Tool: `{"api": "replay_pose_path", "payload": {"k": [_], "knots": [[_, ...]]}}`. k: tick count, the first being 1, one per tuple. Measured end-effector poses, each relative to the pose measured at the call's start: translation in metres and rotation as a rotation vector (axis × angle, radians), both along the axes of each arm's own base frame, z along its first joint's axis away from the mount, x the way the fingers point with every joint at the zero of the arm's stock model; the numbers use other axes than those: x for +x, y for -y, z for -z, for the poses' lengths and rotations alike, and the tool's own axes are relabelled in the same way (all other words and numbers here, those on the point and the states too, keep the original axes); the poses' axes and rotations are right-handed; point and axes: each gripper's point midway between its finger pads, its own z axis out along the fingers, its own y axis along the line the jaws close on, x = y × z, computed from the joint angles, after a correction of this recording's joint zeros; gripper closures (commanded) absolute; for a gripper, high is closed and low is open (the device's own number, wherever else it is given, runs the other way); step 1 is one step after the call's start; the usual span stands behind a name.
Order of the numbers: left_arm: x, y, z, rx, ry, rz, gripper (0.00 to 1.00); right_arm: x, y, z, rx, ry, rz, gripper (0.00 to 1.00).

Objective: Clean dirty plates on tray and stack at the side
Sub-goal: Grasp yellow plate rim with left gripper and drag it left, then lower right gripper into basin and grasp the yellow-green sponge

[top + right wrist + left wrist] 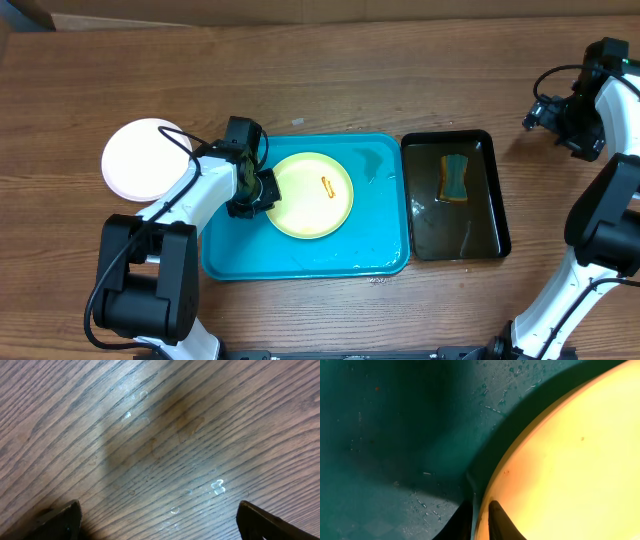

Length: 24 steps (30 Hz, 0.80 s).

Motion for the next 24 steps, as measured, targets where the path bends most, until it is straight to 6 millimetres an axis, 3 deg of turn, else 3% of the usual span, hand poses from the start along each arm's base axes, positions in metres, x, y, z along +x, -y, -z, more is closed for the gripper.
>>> {"api": "replay_pose_path", "payload": {"k": [9, 12, 13, 15, 16, 20, 24], "knots": [[-0.002, 0.000, 0.000, 0.001, -0.011, -0.007, 0.81, 0.006, -0.002, -0.001, 0.012, 0.027, -0.002, 0.00], [-0.004, -0.001, 0.000, 0.002, -0.016, -0.007, 0.81, 0.003, -0.023, 0.000, 0.130, 0.024, -0.012, 0.00], [-0.004, -0.001, 0.000, 0.002, -0.016, -0.007, 0.81, -0.003, -0.032, -0.001, 0.180, 0.006, -0.014, 0.09], [-0.004, -0.001, 0.000, 0.002, -0.016, -0.007, 0.80, -0.004, -0.050, -0.003, 0.280, 0.011, -0.029, 0.39], [-0.004, -0.001, 0.000, 0.002, -0.016, -0.007, 0.80, -0.006, -0.057, -0.005, 0.317, 0.009, -0.030, 0.43], [-0.004, -0.001, 0.000, 0.002, -0.016, -0.007, 0.80, -0.018, -0.083, -0.013, 0.450, -0.026, -0.047, 0.44], [-0.004, -0.001, 0.000, 0.002, -0.016, -0.007, 0.80, -0.029, -0.102, -0.034, 0.465, -0.040, -0.115, 0.42]]}}
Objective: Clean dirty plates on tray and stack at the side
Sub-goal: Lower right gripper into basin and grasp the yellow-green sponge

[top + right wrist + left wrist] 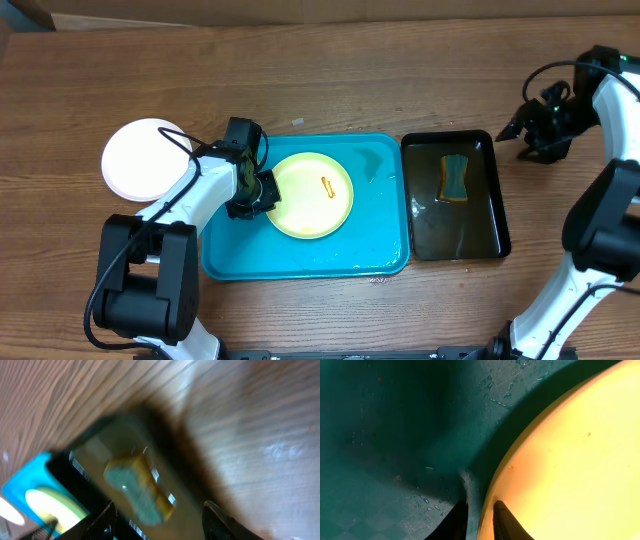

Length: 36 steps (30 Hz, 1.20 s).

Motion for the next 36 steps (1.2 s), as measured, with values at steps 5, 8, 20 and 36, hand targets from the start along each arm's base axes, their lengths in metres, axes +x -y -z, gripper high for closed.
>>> {"api": "replay_pose_path", "payload": {"k": [5, 8, 20, 36], "knots": [[0.000, 0.001, 0.000, 0.000, 0.000, 0.002, 0.80, -0.019, -0.040, -0.046, -0.094, 0.047, -0.148, 0.44], [0.000, 0.004, 0.000, 0.001, 0.004, 0.013, 0.80, -0.025, -0.057, -0.051, -0.168, 0.043, -0.225, 0.44], [-0.002, 0.008, 0.000, 0.014, 0.006, 0.031, 0.76, -0.034, -0.089, 0.029, -0.376, 0.011, -0.343, 0.53], [-0.001, 0.007, 0.000, 0.018, 0.008, 0.031, 0.75, -0.039, -0.089, 0.093, -0.394, 0.082, -0.329, 0.37]]}}
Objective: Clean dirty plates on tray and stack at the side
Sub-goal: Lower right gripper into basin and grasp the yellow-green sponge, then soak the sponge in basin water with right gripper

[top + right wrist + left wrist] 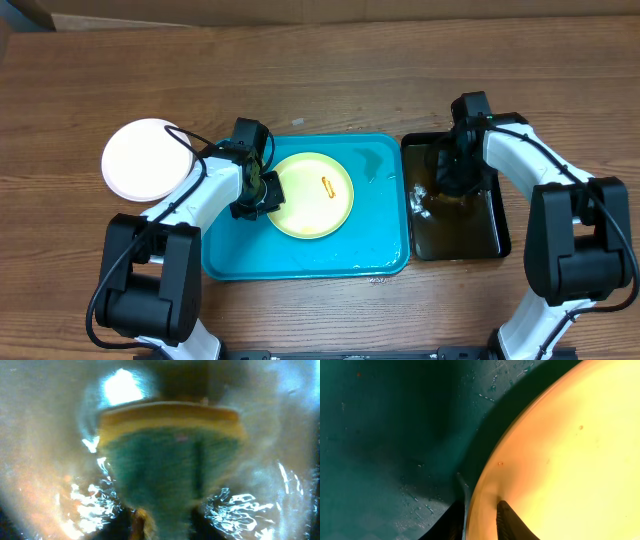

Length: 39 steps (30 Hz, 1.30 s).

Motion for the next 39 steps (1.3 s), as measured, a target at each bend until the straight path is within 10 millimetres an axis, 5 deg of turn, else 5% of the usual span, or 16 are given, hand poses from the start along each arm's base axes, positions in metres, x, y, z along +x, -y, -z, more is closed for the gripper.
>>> {"api": "replay_pose_path", "payload": {"k": [8, 17, 18, 19, 20, 23, 24, 26, 28, 32, 39], "knots": [[0.000, 0.000, 0.000, 0.000, 0.000, 0.000, 0.75, -0.019, 0.002, -0.006, -0.012, -0.091, -0.009, 0.30], [0.000, 0.000, 0.000, 0.000, 0.000, 0.000, 0.75, -0.024, 0.003, -0.014, -0.015, -0.123, -0.006, 0.37], [0.000, 0.000, 0.000, 0.000, 0.000, 0.000, 0.75, -0.023, 0.003, -0.013, -0.015, -0.120, -0.005, 0.47], [0.000, 0.000, 0.000, 0.000, 0.000, 0.000, 0.75, -0.023, 0.003, -0.012, -0.014, -0.114, -0.005, 0.70], [0.000, 0.000, 0.000, 0.000, -0.001, 0.000, 0.74, -0.022, 0.003, -0.010, -0.014, -0.111, 0.000, 0.82], [0.000, 0.000, 0.000, 0.000, 0.000, 0.000, 0.74, -0.026, 0.003, -0.005, -0.015, -0.117, -0.003, 0.96], [0.000, 0.000, 0.000, 0.000, 0.000, 0.000, 0.74, -0.028, 0.003, -0.005, -0.016, -0.125, -0.005, 0.95], [0.000, 0.000, 0.000, 0.000, 0.000, 0.000, 0.74, -0.031, 0.004, -0.005, -0.017, -0.132, -0.005, 0.77], [0.000, 0.000, 0.000, 0.000, 0.000, 0.000, 0.74, -0.035, 0.004, -0.005, -0.018, -0.150, -0.003, 0.41], [0.000, 0.000, 0.000, 0.000, 0.000, 0.000, 0.74, -0.036, 0.005, -0.012, -0.023, -0.167, -0.006, 0.31], [0.000, 0.000, 0.000, 0.000, -0.001, 0.000, 0.74, -0.009, 0.003, -0.018, -0.017, -0.072, -0.005, 0.32]]}}
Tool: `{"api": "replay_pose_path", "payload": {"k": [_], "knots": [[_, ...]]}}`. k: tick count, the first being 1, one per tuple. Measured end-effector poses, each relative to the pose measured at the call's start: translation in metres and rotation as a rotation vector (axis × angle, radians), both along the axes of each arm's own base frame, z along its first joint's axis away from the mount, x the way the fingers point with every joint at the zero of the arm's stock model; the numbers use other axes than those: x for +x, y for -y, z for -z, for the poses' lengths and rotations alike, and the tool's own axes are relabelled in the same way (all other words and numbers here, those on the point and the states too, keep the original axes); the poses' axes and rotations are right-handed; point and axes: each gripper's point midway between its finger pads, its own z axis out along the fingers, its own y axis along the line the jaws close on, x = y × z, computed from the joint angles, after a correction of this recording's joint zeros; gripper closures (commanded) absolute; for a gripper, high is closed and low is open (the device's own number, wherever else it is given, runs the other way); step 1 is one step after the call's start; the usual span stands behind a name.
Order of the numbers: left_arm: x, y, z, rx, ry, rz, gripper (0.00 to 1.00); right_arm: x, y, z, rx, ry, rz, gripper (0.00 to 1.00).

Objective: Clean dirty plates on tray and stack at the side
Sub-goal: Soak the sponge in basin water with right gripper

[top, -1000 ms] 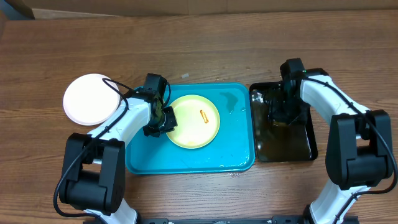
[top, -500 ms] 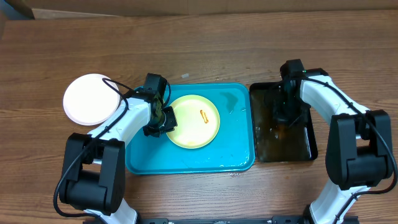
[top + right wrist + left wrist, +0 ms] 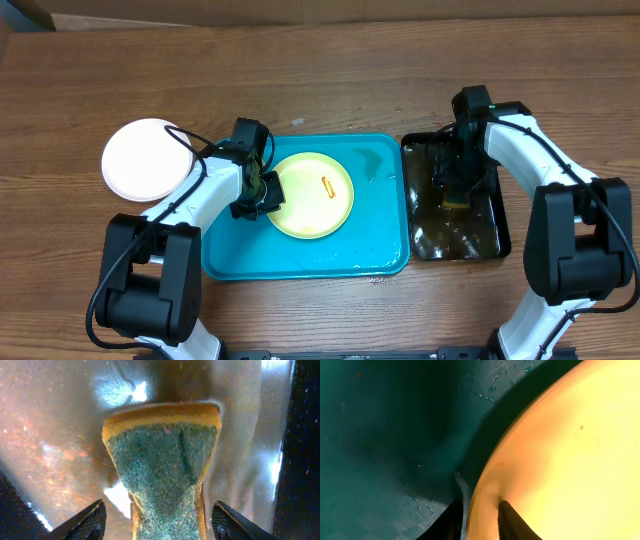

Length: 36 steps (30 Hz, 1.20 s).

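Observation:
A yellow-green plate [image 3: 312, 200] with a small orange smear [image 3: 327, 184] lies on the teal tray [image 3: 380, 255]. My left gripper [image 3: 262, 195] is shut on the plate's left rim, one finger [image 3: 451, 521] outside the rim and the other on the plate [image 3: 570, 460]. A green-and-yellow sponge [image 3: 162, 465] lies in the water of the black tub [image 3: 500, 215]. My right gripper [image 3: 455, 185] hangs over the tub, open. Its fingers [image 3: 85, 521] stand wide apart either side of the sponge without touching it. The right gripper [image 3: 160, 525] is low over the water.
A clean white plate [image 3: 147, 158] sits on the wooden table left of the tray. The tub stands right against the tray's right edge. Drops of water lie on the tray floor [image 3: 380, 435] and near its right rim.
The right gripper has shifted slightly toward the front of the tub. Its fingers now show wide open beside the sponge, and the water has settled. The left gripper still holds the plate's rim.
At first the right gripper hung open over bare table at the far right, then nearer the tub with the sponge in its view, then down at the sponge amid splashing water. It now straddles the sponge, open. The left gripper stayed at the plate's left rim throughout.

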Motion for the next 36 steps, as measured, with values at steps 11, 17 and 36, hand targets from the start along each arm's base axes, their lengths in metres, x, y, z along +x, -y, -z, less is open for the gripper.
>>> {"api": "replay_pose_path", "payload": {"k": [11, 17, 36], "knots": [[-0.001, 0.000, 0.000, 0.001, -0.003, 0.000, 0.73, 0.008, -0.001, 0.011, 0.006, 0.052, 0.003, 0.82], [-0.001, 0.000, 0.000, 0.001, -0.002, 0.000, 0.72, -0.002, 0.004, 0.019, -0.008, 0.026, 0.009, 0.46], [0.000, -0.001, 0.000, 0.003, -0.002, 0.000, 0.72, 0.031, 0.006, 0.015, -0.028, 0.155, 0.004, 0.95]]}}
